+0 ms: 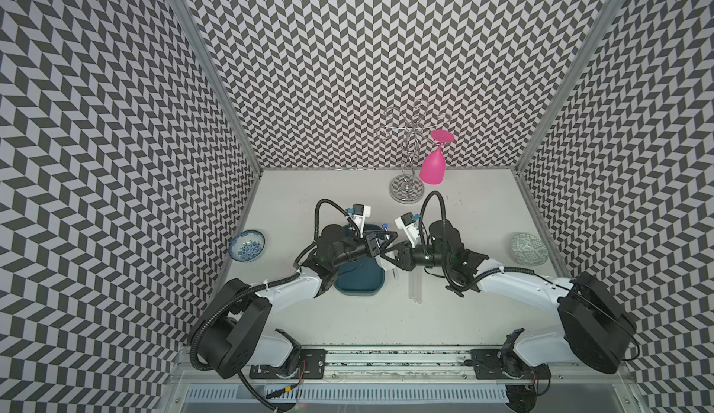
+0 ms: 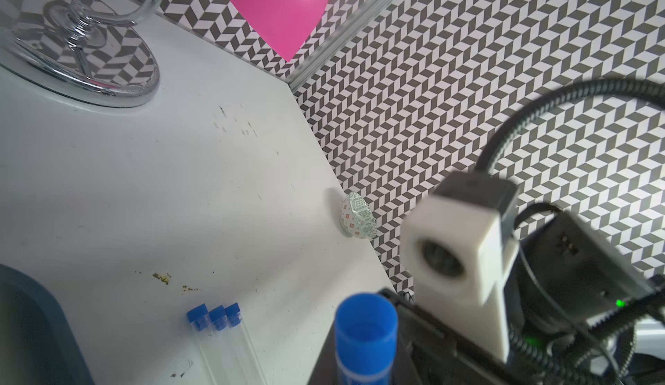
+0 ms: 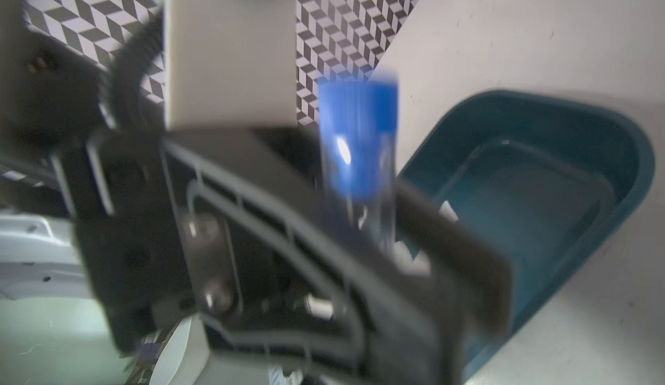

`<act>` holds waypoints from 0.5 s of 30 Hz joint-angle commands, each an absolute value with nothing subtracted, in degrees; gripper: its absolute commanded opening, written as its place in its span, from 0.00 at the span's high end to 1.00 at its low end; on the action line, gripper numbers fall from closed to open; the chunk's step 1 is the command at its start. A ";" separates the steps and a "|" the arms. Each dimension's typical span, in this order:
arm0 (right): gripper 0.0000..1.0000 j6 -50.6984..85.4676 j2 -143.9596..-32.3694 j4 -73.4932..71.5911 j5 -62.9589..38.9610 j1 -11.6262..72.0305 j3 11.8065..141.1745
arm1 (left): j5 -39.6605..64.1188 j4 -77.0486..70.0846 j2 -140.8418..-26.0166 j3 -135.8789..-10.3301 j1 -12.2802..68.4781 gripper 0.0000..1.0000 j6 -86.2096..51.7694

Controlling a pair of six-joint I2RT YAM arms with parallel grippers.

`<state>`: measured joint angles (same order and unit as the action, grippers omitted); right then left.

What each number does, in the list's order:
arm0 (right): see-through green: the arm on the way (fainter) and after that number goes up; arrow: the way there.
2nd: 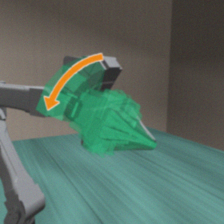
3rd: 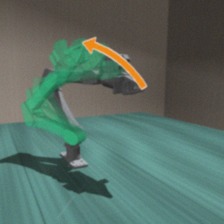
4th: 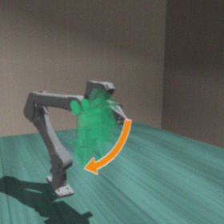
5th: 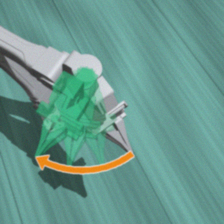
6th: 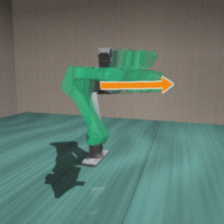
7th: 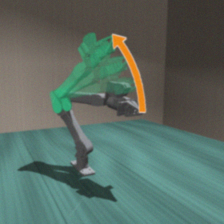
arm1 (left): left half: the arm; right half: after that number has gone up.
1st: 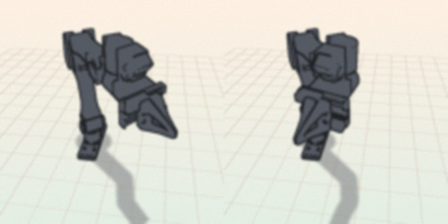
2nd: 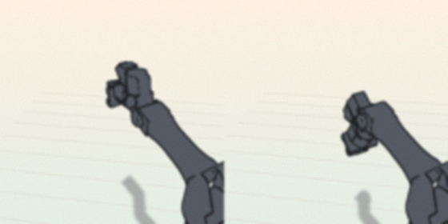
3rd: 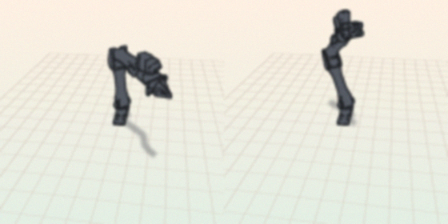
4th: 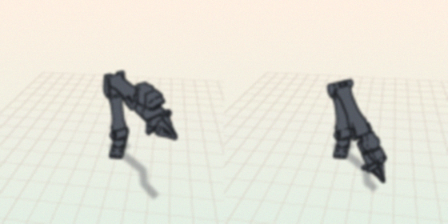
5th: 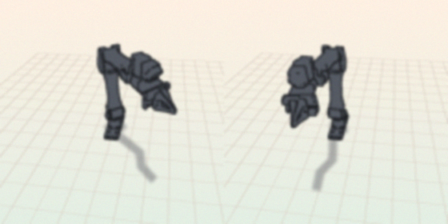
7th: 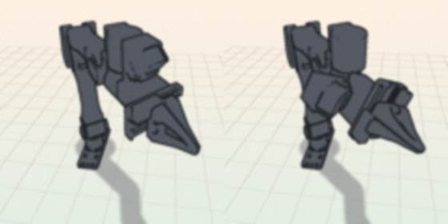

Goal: Wipe the exteriors of test tubes
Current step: Wipe the dirt from the test tube.

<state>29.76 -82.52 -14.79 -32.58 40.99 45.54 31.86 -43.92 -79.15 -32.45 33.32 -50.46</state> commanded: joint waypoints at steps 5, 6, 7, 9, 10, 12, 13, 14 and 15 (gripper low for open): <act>0.80 28.76 -83.37 -18.57 -33.29 40.44 46.49 | 32.78 -44.12 -78.32 -32.19 33.66 0.86 -49.92; 0.80 29.93 -82.58 -19.89 -33.46 40.68 44.43 | 32.70 -44.04 -78.38 -32.25 33.58 0.86 -49.76; 0.80 30.98 -81.81 -21.26 -33.50 40.93 42.17 | 32.61 -43.97 -78.40 -32.19 33.59 0.86 -49.66; 0.80 33.74 -79.61 -23.91 -33.49 41.81 36.86 | 32.61 -43.97 -78.55 -32.16 33.57 0.86 -49.57; 0.80 34.81 -78.62 -24.72 -33.49 42.27 34.72 | 32.61 -43.95 -78.65 -32.05 33.53 0.86 -49.49; 0.80 36.92 -76.63 -26.36 -33.46 43.10 30.69 | 32.67 -44.02 -78.76 -31.99 33.38 0.86 -49.46; 0.80 37.65 -76.03 -26.82 -33.48 43.24 29.25 | 32.69 -44.04 -78.88 -32.01 33.28 0.86 -49.48; 0.80 38.11 -75.40 -27.14 -33.29 43.28 28.36 | 32.70 -44.20 -79.01 -32.01 33.27 0.86 -49.48; 0.80 38.08 -74.87 -27.00 -32.79 43.25 28.00 | 32.69 -44.37 -79.18 -32.04 33.23 0.86 -49.56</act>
<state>34.87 -76.95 -22.76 -34.37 43.38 29.61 31.33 -42.85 -79.15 -32.42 33.26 -49.54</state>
